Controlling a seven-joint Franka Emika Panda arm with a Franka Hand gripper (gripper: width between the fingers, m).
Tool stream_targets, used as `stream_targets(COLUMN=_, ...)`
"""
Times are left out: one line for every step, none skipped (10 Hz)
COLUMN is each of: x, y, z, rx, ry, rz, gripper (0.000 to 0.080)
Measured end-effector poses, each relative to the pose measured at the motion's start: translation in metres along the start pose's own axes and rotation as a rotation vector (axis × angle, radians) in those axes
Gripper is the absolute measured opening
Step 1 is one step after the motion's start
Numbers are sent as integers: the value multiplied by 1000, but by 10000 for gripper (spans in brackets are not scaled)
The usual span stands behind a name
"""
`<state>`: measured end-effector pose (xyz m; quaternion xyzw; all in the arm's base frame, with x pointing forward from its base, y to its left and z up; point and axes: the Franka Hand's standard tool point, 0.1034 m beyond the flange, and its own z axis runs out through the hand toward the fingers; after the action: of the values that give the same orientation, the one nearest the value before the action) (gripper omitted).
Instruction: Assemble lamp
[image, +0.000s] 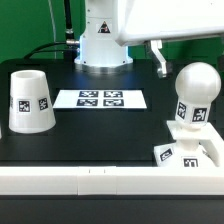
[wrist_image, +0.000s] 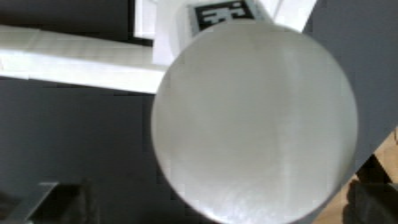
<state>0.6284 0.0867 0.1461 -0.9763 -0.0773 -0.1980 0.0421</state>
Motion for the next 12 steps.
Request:
stream_targets(x=0, y=0, z=0, rx=0, ry=2, rz=0, gripper=699)
stream_targets(x=-3, y=-1, z=2, rx=2, ry=-12, rz=0, gripper=699)
stream_targets(x=-10, y=-3, z=8, rx=14, ry=-75, rz=0, gripper=699)
stream_targets(x=-14, y=-5, z=10, rx=29, ry=-163, rz=1, gripper=699)
stream_targets(x=-14, y=-6, z=11, rx=42, ry=-228, rz=0, gripper=699)
stream_targets(x=-14, y=-7, z=14, rx=49, ry=-259, rz=1, gripper=699)
stream_targets(x=-20, y=-10, z=17, rx=64, ry=-334, rz=0, gripper=699)
stream_targets(x=-17, y=-11, z=18, rx=71, ry=-357, rz=-2, gripper=699)
stream_targets(x=-16, y=-10, z=21, rx=72, ry=-357, rz=-2, gripper=699)
stream_targets(x=-16, y=-10, z=23, rx=72, ry=-354, rz=-5, gripper=699)
stream_targets(x=-16, y=-10, z=23, rx=67, ry=-355, rz=-20, gripper=699)
stream_targets(x=-15, y=-10, z=22, rx=56, ry=-356, rz=-46, gripper=699)
